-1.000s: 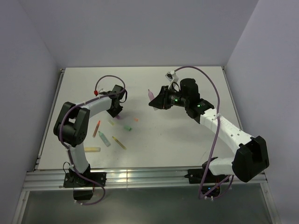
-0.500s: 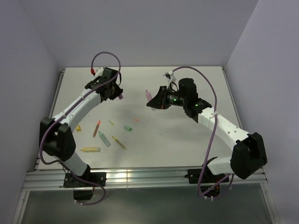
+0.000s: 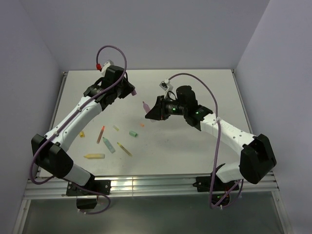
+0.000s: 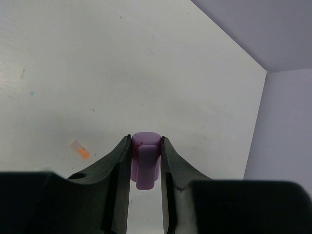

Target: Insert the pens into the pen caps

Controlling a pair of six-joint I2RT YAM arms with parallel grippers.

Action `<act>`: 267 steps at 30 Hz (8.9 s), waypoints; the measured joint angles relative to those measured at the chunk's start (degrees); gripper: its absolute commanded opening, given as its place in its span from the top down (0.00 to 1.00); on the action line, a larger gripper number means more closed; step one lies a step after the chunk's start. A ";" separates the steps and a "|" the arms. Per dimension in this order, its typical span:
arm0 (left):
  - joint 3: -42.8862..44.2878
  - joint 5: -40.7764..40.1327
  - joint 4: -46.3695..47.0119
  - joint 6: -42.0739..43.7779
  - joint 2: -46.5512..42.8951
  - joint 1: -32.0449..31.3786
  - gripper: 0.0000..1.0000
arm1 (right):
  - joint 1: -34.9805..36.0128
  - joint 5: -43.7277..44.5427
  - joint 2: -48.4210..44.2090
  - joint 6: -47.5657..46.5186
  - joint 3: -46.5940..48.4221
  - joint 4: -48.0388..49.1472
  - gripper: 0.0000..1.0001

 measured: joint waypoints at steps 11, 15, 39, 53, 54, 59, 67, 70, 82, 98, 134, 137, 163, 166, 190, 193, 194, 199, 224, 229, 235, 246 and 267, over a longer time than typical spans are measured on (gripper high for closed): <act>0.24 0.00 0.87 -0.31 -0.79 -3.91 1.00 | 0.50 0.57 1.95 0.00 0.74 -0.04 1.00; 0.24 0.02 0.94 -0.31 -0.81 -4.55 1.00 | 0.50 0.83 1.97 0.00 1.07 0.00 1.00; 0.24 0.42 1.97 -1.31 -2.43 -7.82 1.00 | -0.50 0.79 2.12 0.90 1.27 0.07 1.00; -0.48 0.42 2.16 -1.53 -2.95 -8.22 1.00 | -2.32 0.48 2.01 1.53 1.27 0.42 1.00; -0.61 0.42 2.21 -1.51 -2.95 -8.24 1.00 | -2.32 0.46 2.01 1.53 1.27 0.42 1.00; -0.66 0.39 2.40 -1.53 -2.95 -8.46 1.00 | -2.32 0.44 1.99 1.51 1.27 0.37 1.00; -0.66 0.39 2.99 -1.53 -2.95 -8.55 1.00 | -2.32 0.52 1.49 1.49 1.27 0.02 1.00; -0.66 0.39 3.08 -1.53 -2.95 -8.55 1.00 | -2.32 0.52 1.42 1.49 1.27 0.00 1.00; -0.66 0.33 3.06 -1.51 -2.95 -8.55 1.00 | -2.32 0.48 1.38 1.49 1.27 -0.07 1.00; -0.66 -0.17 3.17 -1.33 -1.75 -8.33 1.00 | -2.32 0.35 1.36 1.44 1.16 -0.50 1.00; -5.62 -1.25 7.98 -1.51 -5.51 -12.22 1.00 | -2.71 1.86 0.50 2.49 1.05 0.92 1.00; -6.14 -2.19 8.94 -1.49 -6.08 -12.85 1.00 | -2.71 2.05 -0.20 2.64 1.01 0.83 1.00; -11.50 0.92 20.41 8.39 -17.16 -18.05 1.00 | -0.17 5.57 -11.50 -6.32 2.21 -3.43 1.00; -11.47 -0.81 20.57 9.29 -17.16 -19.15 1.00 | -0.09 5.68 -11.50 -6.82 2.99 -4.87 1.00; -13.07 -14.25 22.91 10.49 -18.38 -26.40 1.00 | 0.66 5.77 -10.47 -9.75 9.51 -14.34 1.00; -13.33 -15.23 23.10 10.38 -18.38 -27.04 1.00 | 0.72 5.95 -10.16 -10.23 10.25 -15.72 1.00; -13.38 -15.45 23.15 10.38 -18.38 -27.17 1.00 | 0.74 5.95 -10.01 -10.40 10.58 -16.15 1.00; -13.88 -16.61 23.69 10.14 -18.38 -27.43 1.00 | 0.76 5.99 -9.14 -10.80 11.91 -17.81 1.00; 9.07 -18.73 9.70 22.91 -20.70 -19.56 0.00 | -3.13 10.27 -6.88 -10.14 7.17 -8.44 1.00; 3.10 -12.74 9.14 21.92 -22.47 -13.60 0.01 | -8.94 11.82 7.13 -8.04 12.72 -8.74 1.00; -5.03 -7.48 7.78 20.61 -24.50 -9.68 0.10 | -13.81 15.50 27.12 -5.73 24.90 -12.20 0.99; -12.76 -0.66 7.26 20.22 -25.99 -9.01 0.16 | -14.75 18.34 49.03 -4.20 41.70 -19.02 0.86; -15.78 2.38 5.90 20.70 -23.61 -6.75 0.19 | -13.66 18.64 50.36 -2.19 38.60 -20.00 0.57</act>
